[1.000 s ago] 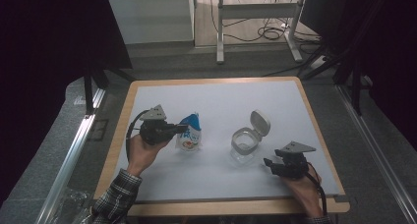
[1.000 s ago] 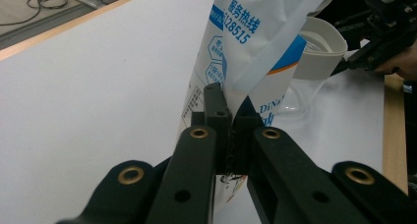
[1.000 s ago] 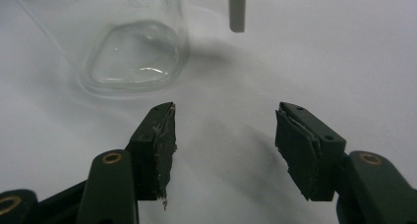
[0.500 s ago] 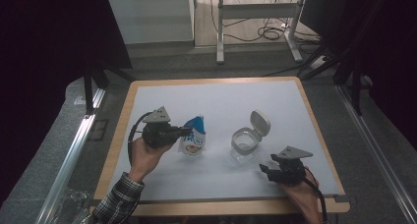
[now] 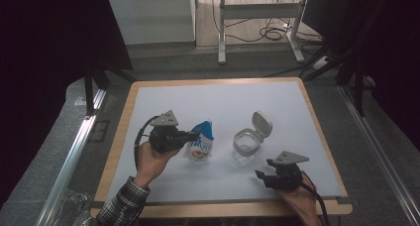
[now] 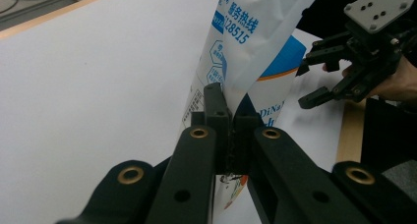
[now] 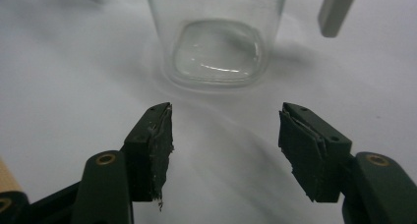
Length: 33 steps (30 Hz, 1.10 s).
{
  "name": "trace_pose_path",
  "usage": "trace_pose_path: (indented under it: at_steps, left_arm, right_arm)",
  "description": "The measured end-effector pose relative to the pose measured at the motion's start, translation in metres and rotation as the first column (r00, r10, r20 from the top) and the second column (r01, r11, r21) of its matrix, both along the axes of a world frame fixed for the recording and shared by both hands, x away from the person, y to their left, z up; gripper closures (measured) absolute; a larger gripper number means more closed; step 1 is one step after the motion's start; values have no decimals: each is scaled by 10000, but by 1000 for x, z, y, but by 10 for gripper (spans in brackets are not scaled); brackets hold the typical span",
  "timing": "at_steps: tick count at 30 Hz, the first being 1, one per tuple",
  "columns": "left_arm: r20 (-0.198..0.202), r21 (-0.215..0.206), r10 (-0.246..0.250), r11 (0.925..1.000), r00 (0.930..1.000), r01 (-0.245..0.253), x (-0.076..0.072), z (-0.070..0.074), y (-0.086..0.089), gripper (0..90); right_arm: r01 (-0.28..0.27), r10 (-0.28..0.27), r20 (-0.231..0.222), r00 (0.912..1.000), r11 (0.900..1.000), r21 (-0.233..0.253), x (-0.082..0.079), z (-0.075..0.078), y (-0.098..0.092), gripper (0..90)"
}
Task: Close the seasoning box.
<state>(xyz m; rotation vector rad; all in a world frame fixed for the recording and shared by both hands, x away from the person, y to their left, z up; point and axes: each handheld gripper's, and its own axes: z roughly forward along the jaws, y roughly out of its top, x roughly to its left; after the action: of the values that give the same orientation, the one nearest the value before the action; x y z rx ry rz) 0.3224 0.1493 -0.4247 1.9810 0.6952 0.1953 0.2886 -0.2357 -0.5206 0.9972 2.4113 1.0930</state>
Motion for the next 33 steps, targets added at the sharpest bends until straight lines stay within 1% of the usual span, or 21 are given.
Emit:
trace_pose_path:
  at_steps: [4, 5, 9, 13, 21, 26, 30, 33]
  left_arm:
    - [-59, 13, -59, 10000, 10000, 59, -1, 1, -4, 900]
    - [-101, 0, -85, 10000, 9999, 85, -2, 1, -5, 900]
    - [-160, -18, -126, 9999, 9998, 126, -3, 3, -9, 900]
    - [-203, -2, -166, 9999, 9997, 166, -3, 4, -12, 900]
    - [-315, -58, -172, 9998, 9994, 171, -5, 6, -20, 900]
    - [-314, -45, -233, 9997, 9992, 231, -6, 10, -24, 900]
    - [-351, -18, -240, 9997, 9991, 239, -7, 12, -27, 900]
    - [-366, -20, -270, 9996, 9990, 269, -8, 14, -29, 900]
  right_arm:
    - [-200, 199, -62, 9998, 9997, -119, -1, -1, 5, 363]
    - [-372, 371, -63, 9993, 9992, -140, -2, -1, 8, 364]
    - [-543, 543, -75, 9985, 9985, -28, -4, 0, 12, 367]
    - [-721, 721, 63, 9974, 9973, 119, -6, 2, 19, 368]
    - [-1162, 1162, 212, 9930, 9932, 0, -10, 2, 36, 379]
    - [-1353, 1351, 153, 9907, 9907, 170, -10, 1, 46, 393]
    - [-1540, 1535, 166, 9880, 9874, 365, -9, -1, 57, 400]
    - [-1594, 1587, 217, 9871, 9866, 339, -9, -1, 62, 400]
